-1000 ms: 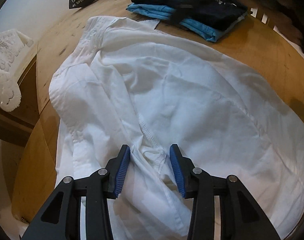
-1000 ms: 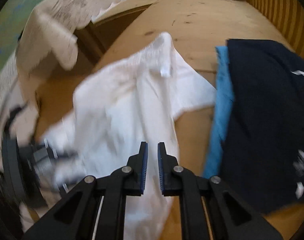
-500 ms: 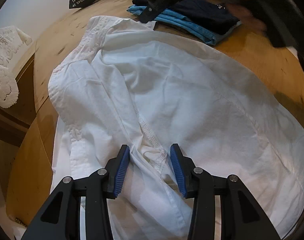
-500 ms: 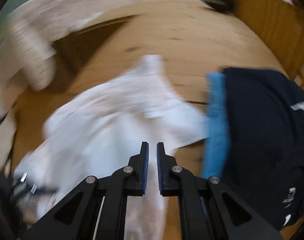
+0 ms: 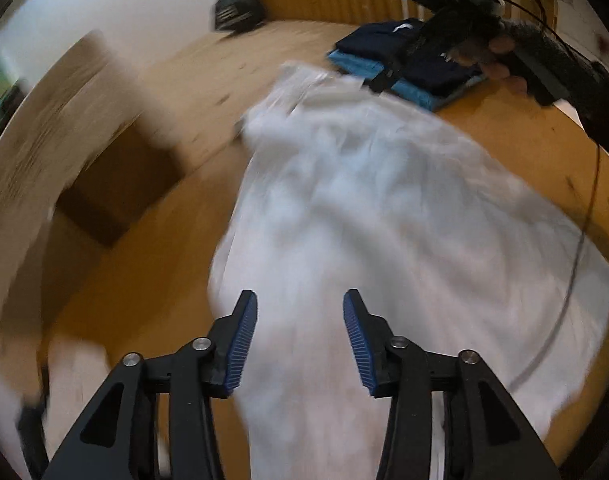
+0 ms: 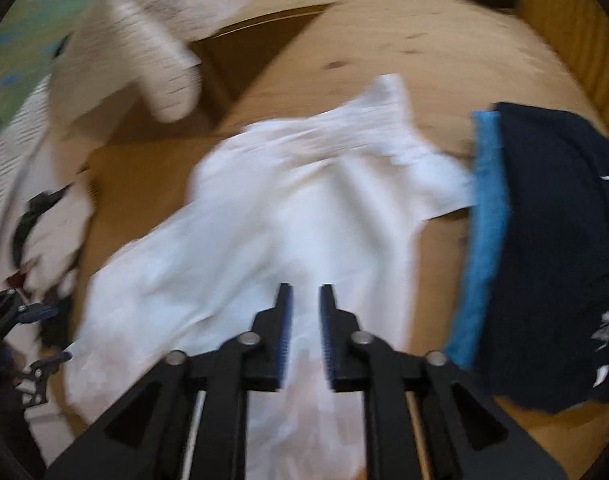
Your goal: Fold clothes
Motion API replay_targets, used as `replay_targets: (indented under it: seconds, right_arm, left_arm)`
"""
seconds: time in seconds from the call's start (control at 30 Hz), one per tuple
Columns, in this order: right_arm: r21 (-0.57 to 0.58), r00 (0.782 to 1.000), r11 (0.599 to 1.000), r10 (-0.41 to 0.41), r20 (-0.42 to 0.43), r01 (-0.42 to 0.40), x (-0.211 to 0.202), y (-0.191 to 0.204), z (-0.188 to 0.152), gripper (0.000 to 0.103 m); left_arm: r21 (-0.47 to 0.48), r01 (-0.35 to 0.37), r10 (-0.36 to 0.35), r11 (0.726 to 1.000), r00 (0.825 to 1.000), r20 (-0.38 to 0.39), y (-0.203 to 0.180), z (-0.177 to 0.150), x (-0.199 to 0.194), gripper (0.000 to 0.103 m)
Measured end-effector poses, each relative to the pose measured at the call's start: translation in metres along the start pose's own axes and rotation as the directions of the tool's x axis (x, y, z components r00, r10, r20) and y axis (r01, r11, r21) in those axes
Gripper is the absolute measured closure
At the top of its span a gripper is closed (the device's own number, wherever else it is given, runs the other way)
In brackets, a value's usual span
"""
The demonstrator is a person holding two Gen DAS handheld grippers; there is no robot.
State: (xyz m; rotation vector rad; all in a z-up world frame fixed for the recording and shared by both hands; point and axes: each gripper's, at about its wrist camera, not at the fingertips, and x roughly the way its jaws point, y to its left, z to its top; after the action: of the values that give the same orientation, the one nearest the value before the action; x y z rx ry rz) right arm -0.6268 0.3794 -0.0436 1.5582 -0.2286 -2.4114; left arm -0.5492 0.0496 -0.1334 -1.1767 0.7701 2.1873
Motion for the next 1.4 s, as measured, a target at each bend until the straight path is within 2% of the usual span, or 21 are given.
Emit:
replay_targets:
  seconds: [0.07, 0.17, 0.23, 0.4, 0.5, 0.73, 0.8, 0.87, 1.03, 1.23, 1.33, 1.4]
  right_arm:
    - [-0.026, 1.000, 1.000, 0.013, -0.025, -0.013, 0.009, 0.023, -0.005, 0.066]
    - [-0.063, 0.998, 0.997, 0.030, -0.063, -0.034, 0.022, 0.056, -0.013, 0.066]
    - [-0.081, 0.995, 0.996, 0.038, -0.089, -0.045, 0.032, 0.074, -0.015, 0.066]
    - [-0.102, 0.991, 0.994, 0.022, -0.132, -0.035, 0.057, 0.106, -0.005, 0.066]
    - [-0.124, 0.989, 0.992, 0.005, -0.151, -0.023, 0.067, 0.121, -0.002, 0.066]
    - [-0.154, 0.985, 0.988, -0.019, -0.169, -0.007, 0.126, 0.146, 0.007, 0.066]
    - [-0.161, 0.985, 0.987, -0.025, -0.173, -0.003, 0.130, 0.147, 0.005, 0.066]
    - [-0.165, 0.983, 0.986, -0.028, -0.179, -0.002, 0.130, 0.147, 0.002, 0.066]
    - [-0.161, 0.982, 0.987, -0.030, -0.188, 0.000, 0.130, 0.142, -0.001, 0.066]
    - [-0.136, 0.980, 0.990, 0.013, -0.201, -0.041, 0.128, 0.146, 0.002, 0.066]
    - [-0.157, 0.976, 0.986, 0.025, -0.217, -0.060, 0.131, 0.158, 0.001, 0.066]
    - [-0.178, 0.974, 0.982, 0.025, -0.226, -0.067, 0.134, 0.168, -0.001, 0.065]
  left_arm:
    - [-0.055, -0.030, 0.028, 0.998, 0.999, -0.040, 0.009, -0.042, -0.011, 0.057]
    - [-0.128, -0.039, 0.027, 0.991, 0.996, -0.090, 0.013, -0.100, -0.031, 0.057]
    - [-0.132, -0.044, 0.029, 0.990, 0.993, -0.112, 0.008, -0.122, -0.032, 0.057]
    - [-0.093, -0.039, 0.024, 0.995, 0.987, -0.157, -0.006, -0.147, -0.026, 0.057]
    - [-0.083, -0.020, 0.005, 0.996, 0.985, -0.172, -0.012, -0.153, -0.017, 0.057]
    - [-0.081, 0.013, -0.028, 0.997, 0.981, -0.190, -0.023, -0.166, -0.004, 0.059]
    - [-0.083, 0.010, -0.026, 0.997, 0.980, -0.196, -0.024, -0.168, 0.000, 0.066]
    - [-0.105, 0.011, -0.031, 0.994, 0.982, -0.188, -0.021, -0.168, 0.000, 0.069]
    - [-0.142, 0.056, -0.075, 0.988, 0.988, -0.137, -0.020, -0.165, -0.014, 0.081]
    - [-0.116, 0.057, -0.070, 0.992, 0.991, -0.113, -0.032, -0.163, -0.023, 0.082]
    - [-0.140, 0.066, -0.083, 0.988, 0.989, -0.119, -0.029, -0.166, -0.023, 0.080]
    - [-0.165, 0.075, -0.096, 0.983, 0.988, -0.122, -0.026, -0.168, -0.022, 0.066]
